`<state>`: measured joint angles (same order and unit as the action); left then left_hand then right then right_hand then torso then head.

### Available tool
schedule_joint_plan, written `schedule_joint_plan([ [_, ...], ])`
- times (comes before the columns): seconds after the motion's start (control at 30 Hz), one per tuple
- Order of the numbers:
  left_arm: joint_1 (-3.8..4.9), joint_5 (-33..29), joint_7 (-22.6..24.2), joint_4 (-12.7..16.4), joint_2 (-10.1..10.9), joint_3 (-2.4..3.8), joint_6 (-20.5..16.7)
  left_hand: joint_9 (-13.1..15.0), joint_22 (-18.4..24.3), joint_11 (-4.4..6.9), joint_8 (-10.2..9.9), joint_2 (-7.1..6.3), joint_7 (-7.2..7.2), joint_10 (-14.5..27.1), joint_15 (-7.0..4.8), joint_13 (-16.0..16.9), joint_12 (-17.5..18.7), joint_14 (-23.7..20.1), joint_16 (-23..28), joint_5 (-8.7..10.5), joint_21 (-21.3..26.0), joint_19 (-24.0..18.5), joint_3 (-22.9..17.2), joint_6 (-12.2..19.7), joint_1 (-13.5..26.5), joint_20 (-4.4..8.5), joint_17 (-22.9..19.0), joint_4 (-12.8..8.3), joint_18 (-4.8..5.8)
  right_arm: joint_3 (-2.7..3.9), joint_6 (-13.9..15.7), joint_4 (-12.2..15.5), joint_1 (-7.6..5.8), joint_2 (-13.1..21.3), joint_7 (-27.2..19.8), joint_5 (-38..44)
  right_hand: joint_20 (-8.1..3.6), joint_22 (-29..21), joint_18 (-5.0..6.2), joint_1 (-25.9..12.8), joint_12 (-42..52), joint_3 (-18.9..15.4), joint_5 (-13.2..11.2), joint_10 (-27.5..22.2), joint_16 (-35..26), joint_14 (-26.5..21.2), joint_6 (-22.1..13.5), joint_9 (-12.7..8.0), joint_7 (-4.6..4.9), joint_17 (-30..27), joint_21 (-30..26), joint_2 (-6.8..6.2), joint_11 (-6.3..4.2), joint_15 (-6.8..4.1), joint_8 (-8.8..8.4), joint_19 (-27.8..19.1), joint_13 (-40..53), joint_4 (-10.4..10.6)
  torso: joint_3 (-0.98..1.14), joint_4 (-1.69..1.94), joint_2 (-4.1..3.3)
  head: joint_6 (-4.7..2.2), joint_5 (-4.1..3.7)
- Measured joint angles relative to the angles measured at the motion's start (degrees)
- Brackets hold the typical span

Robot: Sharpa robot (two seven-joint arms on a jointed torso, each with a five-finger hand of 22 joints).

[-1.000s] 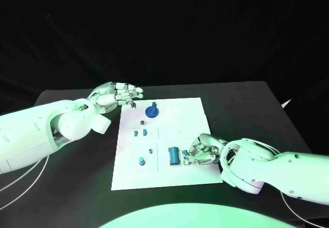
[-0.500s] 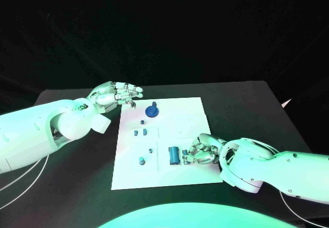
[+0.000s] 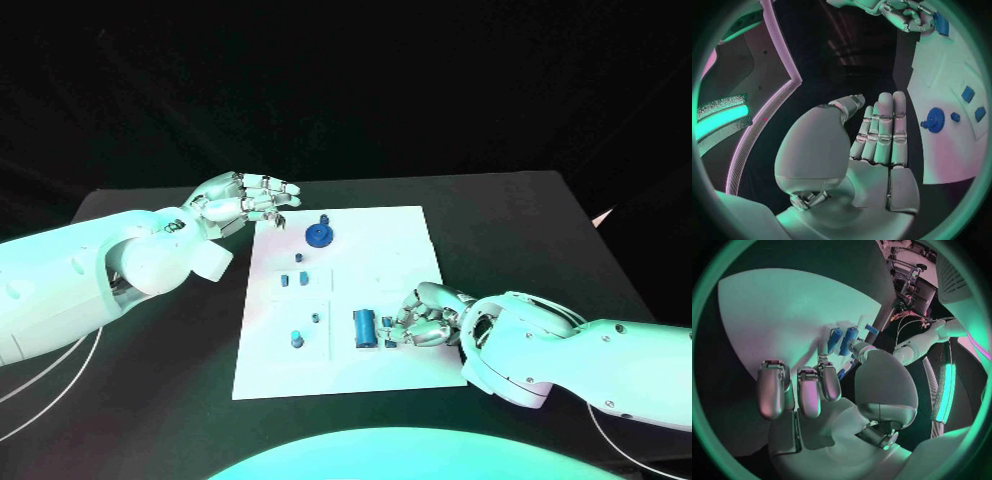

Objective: Assemble the parts on the task board

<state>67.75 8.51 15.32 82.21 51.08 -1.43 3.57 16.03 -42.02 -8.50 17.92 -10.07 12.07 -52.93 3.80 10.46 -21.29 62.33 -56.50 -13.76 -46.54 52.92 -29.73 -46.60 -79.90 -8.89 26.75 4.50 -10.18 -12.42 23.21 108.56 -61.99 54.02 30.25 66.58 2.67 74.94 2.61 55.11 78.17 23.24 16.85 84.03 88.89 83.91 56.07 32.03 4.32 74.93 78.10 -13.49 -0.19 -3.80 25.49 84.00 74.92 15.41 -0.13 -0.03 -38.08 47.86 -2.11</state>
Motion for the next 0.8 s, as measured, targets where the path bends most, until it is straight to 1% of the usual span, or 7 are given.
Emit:
schedule_joint_plan([
  [0.1, 0.00, 0.00, -0.02, -0.01, 0.00, 0.00, 0.00, 0.00, 0.00, 0.00, 0.00, 0.00, 0.00, 0.00, 0.00, 0.00, 0.00, 0.00, 0.00, 0.00, 0.00, 0.00, 0.00, 0.00, 0.00, 0.00, 0.00, 0.00, 0.00, 0.01, -0.01, 0.27, 0.00, 0.39, -0.13, -0.02, 0.00, 0.00, 0.00, 0.18, 0.00, -0.58, 0.00, 0.00, 0.00, 0.00, 0.00, 0.00, 0.00, 0.00, 0.00, 0.18, 0.00, 0.00, 0.00, 0.00, 0.00, -0.10, 0.01, 0.00, 0.00, 0.00, 0.01],
  [0.2, 0.00, 0.00, -0.04, -0.01, 0.02, 0.00, 0.00, 0.00, 0.00, 0.00, 0.00, 0.00, 0.00, 0.00, 0.00, 0.00, 0.00, 0.00, 0.00, 0.00, 0.00, 0.00, 0.00, 0.00, 0.00, 0.00, 0.00, 0.00, 0.00, 0.02, -0.11, 0.44, 0.00, 1.10, -0.27, -0.04, 0.00, 0.00, 0.00, 2.63, -0.01, -1.54, -0.90, 0.00, 0.00, 0.00, 0.00, 0.00, 0.00, 0.00, 0.00, 0.59, 0.00, 0.00, 0.00, 0.00, 0.00, -0.72, 0.01, -0.01, 0.00, 0.00, 0.03],
  [0.3, 0.00, 0.00, -0.06, -0.02, 0.08, 0.00, 0.00, 0.00, 0.00, 0.00, 0.00, 0.00, 0.00, 0.00, 0.00, 0.00, 0.00, 0.00, 0.00, 0.00, 0.00, 0.00, 0.00, 0.00, 0.00, 0.00, 0.00, 0.00, 0.00, 0.02, -0.37, 0.72, 0.00, 1.95, -0.45, -0.39, 0.00, -0.01, 0.00, 4.13, -0.21, -2.21, -1.87, 0.00, 0.00, 0.00, 0.00, 0.00, 0.00, -0.01, 0.00, 0.58, 0.00, 0.00, 0.00, 0.00, 0.00, -0.95, 0.01, -0.02, 0.00, 0.02, 0.07],
  [0.47, 0.00, 0.01, -0.08, -0.06, 0.12, 0.00, 0.00, 0.01, 0.00, 0.00, 0.00, 0.00, 0.00, 0.00, 0.00, 0.00, 0.00, 0.00, 0.00, 0.00, 0.00, 0.00, 0.00, 0.00, 0.00, 0.00, 0.01, 0.00, 0.00, 0.02, -1.03, 1.33, 0.00, 2.98, -0.96, -1.60, 0.00, -0.01, 0.00, 4.41, -0.20, -3.01, -2.71, 0.00, 0.00, 0.00, 0.00, 0.00, -0.01, -0.01, 0.00, 0.74, 0.00, 0.00, -0.22, 0.00, 0.00, -0.61, 0.03, -0.04, 0.00, -0.10, 0.13],
  [0.57, 0.00, 0.01, -0.09, -0.06, 0.12, 0.00, 0.00, 0.01, 0.00, 0.00, 0.00, 0.00, 0.00, 0.00, 0.00, 0.00, 0.00, 0.00, 0.00, 0.00, 0.00, 0.00, 0.00, 0.00, 0.00, 0.00, 0.01, 0.00, 0.00, 0.01, -1.48, 1.51, 0.00, 3.48, -1.27, -2.24, 0.00, -0.01, 0.00, 4.62, -0.20, -3.23, -3.13, 0.00, 0.00, 0.00, 0.00, 0.00, -0.01, -0.01, 0.00, 0.53, 0.00, 0.00, -0.22, 0.00, 0.00, -0.39, 0.03, -0.04, 0.00, -0.13, 0.13],
  [0.67, 0.00, 0.01, -0.10, -0.07, 0.12, 0.00, 0.00, 0.01, 0.00, 0.00, 0.00, 0.00, 0.00, 0.00, 0.00, 0.00, 0.00, 0.00, 0.00, 0.00, 0.00, 0.00, 0.00, 0.00, 0.00, 0.00, 0.01, 0.00, 0.00, 0.01, -1.88, 1.63, 0.00, 3.74, -1.51, -2.72, 0.00, -0.02, 0.00, 4.85, -0.20, -3.40, -3.13, 0.00, 0.00, 0.00, 0.00, 0.00, -0.01, -0.01, 0.00, 0.76, 0.00, 0.00, -0.22, 0.00, 0.00, -0.55, 0.03, -0.05, 0.00, -0.13, 0.14],
  [0.8, 0.00, 0.01, -0.12, -0.10, 0.12, 0.00, 0.00, 0.01, 0.00, 0.00, 0.00, 0.00, 0.00, 0.00, 0.00, 0.00, 0.00, 0.00, 0.00, 0.00, 0.00, 0.00, 0.00, 0.00, 0.00, 0.00, 0.01, 0.00, 0.00, 0.01, -2.37, 1.82, 0.00, 3.93, -1.81, -3.20, 0.00, -0.02, 0.00, 5.09, -0.20, -3.63, -3.47, 0.00, 0.00, 0.00, 0.00, 0.00, -0.01, -0.01, 0.00, 0.51, 0.00, 0.00, -0.22, 0.00, 0.00, -0.32, 0.03, -0.04, 0.00, -0.05, 0.14],
])
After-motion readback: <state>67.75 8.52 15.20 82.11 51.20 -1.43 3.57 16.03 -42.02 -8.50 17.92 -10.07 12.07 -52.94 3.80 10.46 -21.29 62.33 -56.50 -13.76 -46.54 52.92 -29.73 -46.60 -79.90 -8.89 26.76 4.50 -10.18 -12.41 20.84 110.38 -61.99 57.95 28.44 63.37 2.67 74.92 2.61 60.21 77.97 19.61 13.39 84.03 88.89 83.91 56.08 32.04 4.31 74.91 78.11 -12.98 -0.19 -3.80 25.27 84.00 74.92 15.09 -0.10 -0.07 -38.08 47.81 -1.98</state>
